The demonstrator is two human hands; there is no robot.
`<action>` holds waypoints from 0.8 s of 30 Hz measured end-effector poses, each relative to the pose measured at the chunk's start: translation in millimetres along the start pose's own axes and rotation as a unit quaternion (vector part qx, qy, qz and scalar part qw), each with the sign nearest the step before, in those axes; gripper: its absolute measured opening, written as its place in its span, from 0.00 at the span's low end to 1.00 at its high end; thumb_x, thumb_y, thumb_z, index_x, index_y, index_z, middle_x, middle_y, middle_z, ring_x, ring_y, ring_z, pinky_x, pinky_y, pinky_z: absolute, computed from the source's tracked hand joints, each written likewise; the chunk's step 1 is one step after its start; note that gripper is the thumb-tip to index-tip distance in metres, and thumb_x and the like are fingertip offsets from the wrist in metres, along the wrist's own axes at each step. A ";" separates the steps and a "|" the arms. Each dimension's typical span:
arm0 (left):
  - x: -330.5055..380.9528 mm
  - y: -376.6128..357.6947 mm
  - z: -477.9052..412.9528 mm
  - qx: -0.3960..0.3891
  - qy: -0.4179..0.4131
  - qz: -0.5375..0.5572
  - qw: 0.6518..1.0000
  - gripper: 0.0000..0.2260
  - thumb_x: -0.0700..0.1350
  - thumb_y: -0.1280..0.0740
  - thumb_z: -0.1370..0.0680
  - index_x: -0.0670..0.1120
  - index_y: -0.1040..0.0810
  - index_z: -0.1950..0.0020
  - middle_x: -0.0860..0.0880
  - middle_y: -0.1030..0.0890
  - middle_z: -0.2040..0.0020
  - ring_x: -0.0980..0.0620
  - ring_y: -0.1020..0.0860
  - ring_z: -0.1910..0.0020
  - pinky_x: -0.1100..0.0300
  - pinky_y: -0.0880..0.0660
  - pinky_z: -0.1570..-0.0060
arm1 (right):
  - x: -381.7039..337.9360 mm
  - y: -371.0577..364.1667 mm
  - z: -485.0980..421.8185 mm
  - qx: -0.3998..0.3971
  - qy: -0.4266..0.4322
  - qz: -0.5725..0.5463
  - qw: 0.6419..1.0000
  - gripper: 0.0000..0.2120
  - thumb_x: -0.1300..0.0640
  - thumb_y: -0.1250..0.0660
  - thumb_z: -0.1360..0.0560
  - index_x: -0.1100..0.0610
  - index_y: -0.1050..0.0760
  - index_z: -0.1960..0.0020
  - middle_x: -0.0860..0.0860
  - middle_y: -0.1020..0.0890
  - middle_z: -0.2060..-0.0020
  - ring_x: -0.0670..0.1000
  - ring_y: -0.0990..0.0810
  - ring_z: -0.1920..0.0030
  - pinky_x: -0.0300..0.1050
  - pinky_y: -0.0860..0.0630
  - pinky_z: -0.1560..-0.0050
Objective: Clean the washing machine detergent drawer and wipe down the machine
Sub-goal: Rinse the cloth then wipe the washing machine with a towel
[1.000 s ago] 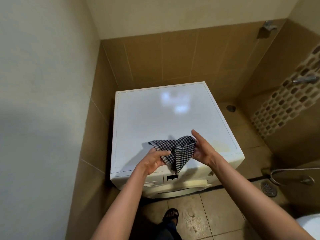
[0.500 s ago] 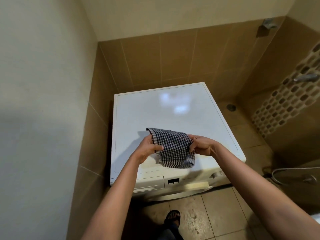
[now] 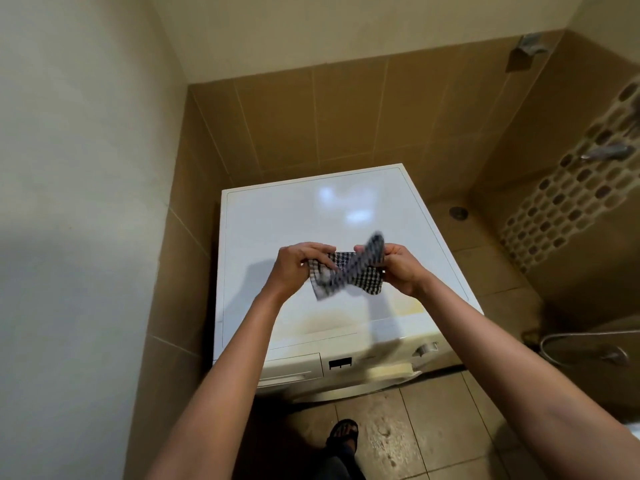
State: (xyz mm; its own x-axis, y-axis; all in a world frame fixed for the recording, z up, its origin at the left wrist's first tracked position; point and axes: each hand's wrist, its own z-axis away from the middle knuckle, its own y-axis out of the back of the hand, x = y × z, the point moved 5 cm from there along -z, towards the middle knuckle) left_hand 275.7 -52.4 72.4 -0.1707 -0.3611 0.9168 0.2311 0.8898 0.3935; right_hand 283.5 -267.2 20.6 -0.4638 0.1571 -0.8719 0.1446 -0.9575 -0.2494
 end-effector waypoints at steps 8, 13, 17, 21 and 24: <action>4.2 -11.5 -16.9 -0.064 0.042 -0.038 0.996 0.25 0.30 0.43 0.26 0.59 0.26 0.42 0.53 0.18 0.44 0.52 0.20 0.47 0.51 0.23 0.48 | -21.9 16.1 3.4 -0.014 -0.002 -0.006 1.000 0.28 0.76 0.51 0.26 0.54 0.19 0.67 0.54 0.17 0.59 0.53 0.21 0.59 0.42 0.24 0.63; 19.5 -22.6 -34.1 -0.111 0.047 0.030 0.992 0.15 0.37 0.42 0.20 0.54 0.24 0.41 0.51 0.18 0.47 0.47 0.19 0.47 0.48 0.22 0.48 | -53.1 24.1 17.7 -0.030 0.011 -0.020 0.999 0.24 0.72 0.48 0.24 0.53 0.21 0.63 0.50 0.21 0.67 0.45 0.26 0.72 0.35 0.33 0.79; 40.0 -33.0 -54.4 -0.126 0.034 0.059 0.990 0.15 0.35 0.44 0.20 0.47 0.21 0.43 0.51 0.18 0.50 0.55 0.20 0.50 0.57 0.23 0.49 | -79.8 33.6 28.7 -0.040 0.023 -0.051 0.998 0.13 0.65 0.45 0.26 0.53 0.24 0.59 0.50 0.24 0.67 0.45 0.29 0.74 0.35 0.37 0.80; 64.1 -40.2 -79.4 -0.139 0.012 0.066 0.988 0.14 0.31 0.44 0.22 0.42 0.20 0.47 0.47 0.18 0.54 0.50 0.21 0.54 0.54 0.23 0.54 | -105.6 52.5 39.9 -0.034 0.064 -0.049 0.996 0.08 0.60 0.40 0.33 0.52 0.23 0.60 0.51 0.23 0.63 0.49 0.30 0.67 0.42 0.41 0.70; 91.1 -51.0 -96.2 -0.184 0.007 0.103 0.978 0.16 0.27 0.43 0.22 0.42 0.21 0.46 0.47 0.18 0.53 0.52 0.20 0.54 0.59 0.23 0.55 | -126.5 72.0 58.8 -0.020 0.102 -0.071 0.992 0.06 0.60 0.35 0.35 0.53 0.23 0.59 0.53 0.22 0.59 0.51 0.28 0.63 0.44 0.38 0.65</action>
State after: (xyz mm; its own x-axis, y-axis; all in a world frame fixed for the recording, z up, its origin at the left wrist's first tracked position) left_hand 340.5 -157.5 142.4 -0.0715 -0.1913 0.9789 0.5879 0.7847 0.1963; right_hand 301.2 -370.3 137.7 -0.2955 0.3392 -0.8931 0.1262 -0.9128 -0.3885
